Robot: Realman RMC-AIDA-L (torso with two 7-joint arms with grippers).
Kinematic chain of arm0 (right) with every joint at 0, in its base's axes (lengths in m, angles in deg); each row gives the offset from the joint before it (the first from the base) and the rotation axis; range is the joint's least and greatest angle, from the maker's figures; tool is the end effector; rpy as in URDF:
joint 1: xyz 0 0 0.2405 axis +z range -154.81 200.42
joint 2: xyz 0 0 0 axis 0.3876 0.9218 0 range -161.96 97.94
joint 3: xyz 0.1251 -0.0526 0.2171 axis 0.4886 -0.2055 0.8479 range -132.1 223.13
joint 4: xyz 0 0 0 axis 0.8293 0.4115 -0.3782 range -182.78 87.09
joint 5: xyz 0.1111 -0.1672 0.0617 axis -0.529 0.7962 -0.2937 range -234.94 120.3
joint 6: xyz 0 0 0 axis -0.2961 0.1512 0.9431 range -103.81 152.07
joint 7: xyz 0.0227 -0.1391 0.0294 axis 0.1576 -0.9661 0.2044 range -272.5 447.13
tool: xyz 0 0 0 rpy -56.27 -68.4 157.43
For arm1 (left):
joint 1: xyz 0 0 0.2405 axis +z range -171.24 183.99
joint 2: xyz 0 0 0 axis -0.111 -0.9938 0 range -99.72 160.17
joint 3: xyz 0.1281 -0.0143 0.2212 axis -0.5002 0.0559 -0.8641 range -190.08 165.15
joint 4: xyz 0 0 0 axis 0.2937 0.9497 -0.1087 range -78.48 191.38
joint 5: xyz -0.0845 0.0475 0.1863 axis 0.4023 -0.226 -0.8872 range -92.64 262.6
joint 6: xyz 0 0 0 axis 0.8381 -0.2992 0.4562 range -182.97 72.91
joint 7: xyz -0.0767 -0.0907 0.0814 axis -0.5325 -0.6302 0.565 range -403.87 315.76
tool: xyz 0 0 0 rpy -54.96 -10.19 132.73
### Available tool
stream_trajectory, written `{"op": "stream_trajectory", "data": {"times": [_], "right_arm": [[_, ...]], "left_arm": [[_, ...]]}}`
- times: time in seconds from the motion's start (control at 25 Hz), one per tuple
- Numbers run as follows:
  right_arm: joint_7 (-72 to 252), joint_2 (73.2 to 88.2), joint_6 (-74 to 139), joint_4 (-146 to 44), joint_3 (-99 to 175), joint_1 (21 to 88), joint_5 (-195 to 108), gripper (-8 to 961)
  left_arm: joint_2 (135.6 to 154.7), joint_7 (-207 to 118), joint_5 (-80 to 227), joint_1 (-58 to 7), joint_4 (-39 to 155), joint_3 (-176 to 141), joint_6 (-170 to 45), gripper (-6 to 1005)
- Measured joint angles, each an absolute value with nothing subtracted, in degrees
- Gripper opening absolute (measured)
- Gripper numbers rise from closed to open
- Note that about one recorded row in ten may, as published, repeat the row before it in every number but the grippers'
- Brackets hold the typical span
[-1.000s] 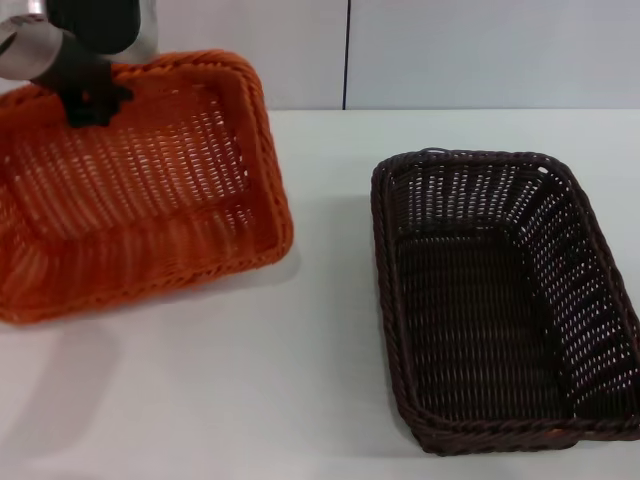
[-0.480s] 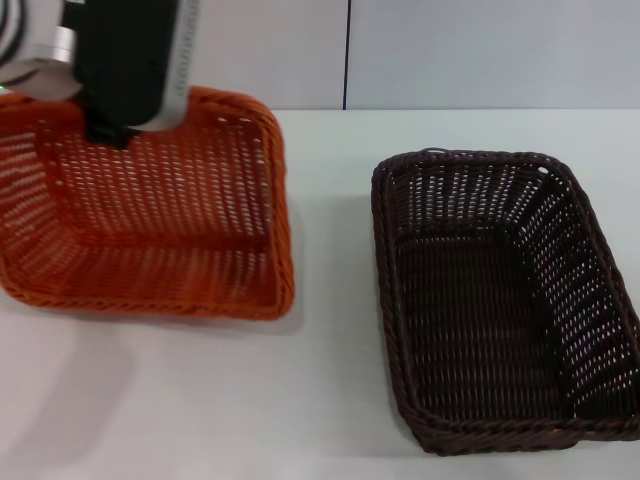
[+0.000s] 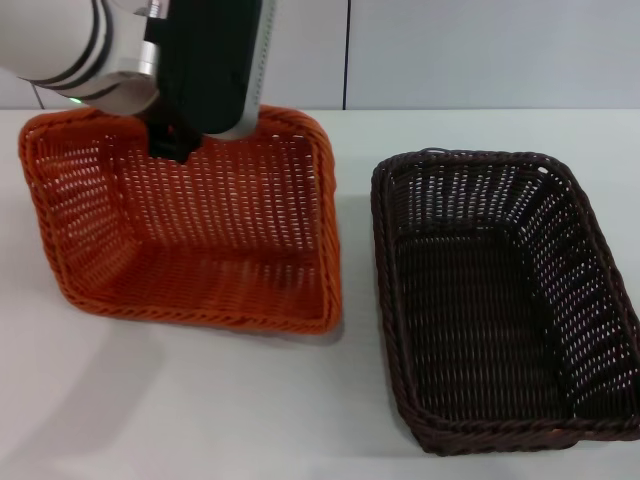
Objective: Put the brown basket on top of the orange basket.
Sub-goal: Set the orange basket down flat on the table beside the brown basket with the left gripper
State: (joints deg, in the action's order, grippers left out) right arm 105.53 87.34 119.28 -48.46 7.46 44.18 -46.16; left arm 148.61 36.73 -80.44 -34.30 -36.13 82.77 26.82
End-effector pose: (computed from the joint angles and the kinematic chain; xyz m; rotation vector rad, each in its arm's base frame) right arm 0.3700 0.2628 0.1022 -0.8643 0.3749 0.8997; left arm -0.0952 0.3965 0.0458 -2.3564 0.6812 0.8518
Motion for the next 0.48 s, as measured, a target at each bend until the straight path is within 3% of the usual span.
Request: {"op": "stream_trajectory", "data": {"times": [0.48], "right_arm": [[105.5, 87.09, 119.3, -47.9, 7.5, 43.4, -46.2, 817]], "left_arm": [[148.78, 35.5, -80.0, -35.1, -30.8, 77.9, 21.5, 150]]}}
